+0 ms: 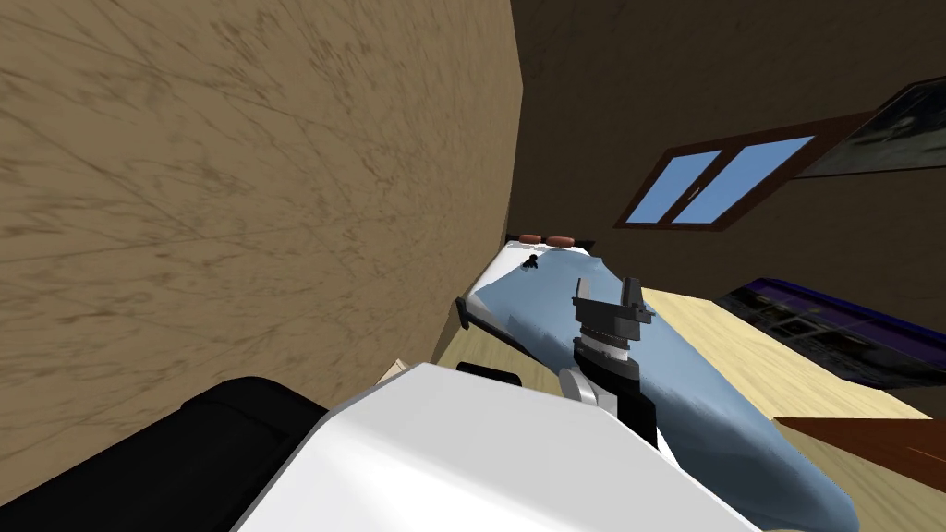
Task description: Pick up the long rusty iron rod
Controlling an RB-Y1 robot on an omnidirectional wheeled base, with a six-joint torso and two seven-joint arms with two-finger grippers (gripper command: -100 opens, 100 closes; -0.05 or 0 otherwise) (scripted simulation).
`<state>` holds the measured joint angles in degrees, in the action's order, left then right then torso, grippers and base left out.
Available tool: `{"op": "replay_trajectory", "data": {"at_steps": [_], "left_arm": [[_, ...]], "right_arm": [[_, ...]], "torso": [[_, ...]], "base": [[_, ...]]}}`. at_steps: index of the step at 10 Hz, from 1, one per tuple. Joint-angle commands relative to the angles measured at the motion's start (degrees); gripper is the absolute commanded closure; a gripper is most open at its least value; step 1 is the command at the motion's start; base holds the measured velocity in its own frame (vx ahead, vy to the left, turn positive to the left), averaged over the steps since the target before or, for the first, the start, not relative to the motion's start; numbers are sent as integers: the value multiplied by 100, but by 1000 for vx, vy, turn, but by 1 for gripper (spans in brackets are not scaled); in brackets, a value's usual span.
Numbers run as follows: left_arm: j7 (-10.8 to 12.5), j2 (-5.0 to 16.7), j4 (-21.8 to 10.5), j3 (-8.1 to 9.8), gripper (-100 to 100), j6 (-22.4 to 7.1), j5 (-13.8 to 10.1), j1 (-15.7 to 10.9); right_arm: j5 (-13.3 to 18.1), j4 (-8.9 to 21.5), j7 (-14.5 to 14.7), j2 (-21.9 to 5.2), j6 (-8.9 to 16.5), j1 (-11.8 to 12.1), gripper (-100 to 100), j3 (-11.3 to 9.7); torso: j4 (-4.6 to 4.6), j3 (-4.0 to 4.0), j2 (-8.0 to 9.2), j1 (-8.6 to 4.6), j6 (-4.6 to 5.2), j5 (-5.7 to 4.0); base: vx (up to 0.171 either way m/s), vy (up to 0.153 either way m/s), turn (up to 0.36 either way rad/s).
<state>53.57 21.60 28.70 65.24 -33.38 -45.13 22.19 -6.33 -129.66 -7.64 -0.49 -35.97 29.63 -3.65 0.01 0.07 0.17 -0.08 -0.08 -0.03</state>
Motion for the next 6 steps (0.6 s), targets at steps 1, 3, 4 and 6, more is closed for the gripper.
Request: {"op": "replay_trajectory", "data": {"at_steps": [1, 3, 4, 6], "left_arm": [[0, 0, 0, 0, 100, 0, 0, 0], [199, 38, 132, 13, 100, -138, 63, 80], [257, 67, 146, 25, 100, -179, 70, 103], [432, 152, 188, 59, 100, -304, 89, 171]], "right_arm": [[0, 0, 0, 0, 0, 0, 0, 0], [0, 0, 0, 0, 0, 0, 0, 0], [0, 0, 0, 1, 0, -1, 0, -1], [0, 0, 0, 1, 0, -1, 0, -1]], "torso": [[0, 0, 0, 0, 0, 0], [0, 0, 0, 0, 0, 0], [3, 6, 11, -16, 7, -5], [3, 10, 19, -30, -1, -6]], "base": [[0, 0, 0], [-20, -28, -96], [-61, -90, -161], [-46, -69, -89]]}}
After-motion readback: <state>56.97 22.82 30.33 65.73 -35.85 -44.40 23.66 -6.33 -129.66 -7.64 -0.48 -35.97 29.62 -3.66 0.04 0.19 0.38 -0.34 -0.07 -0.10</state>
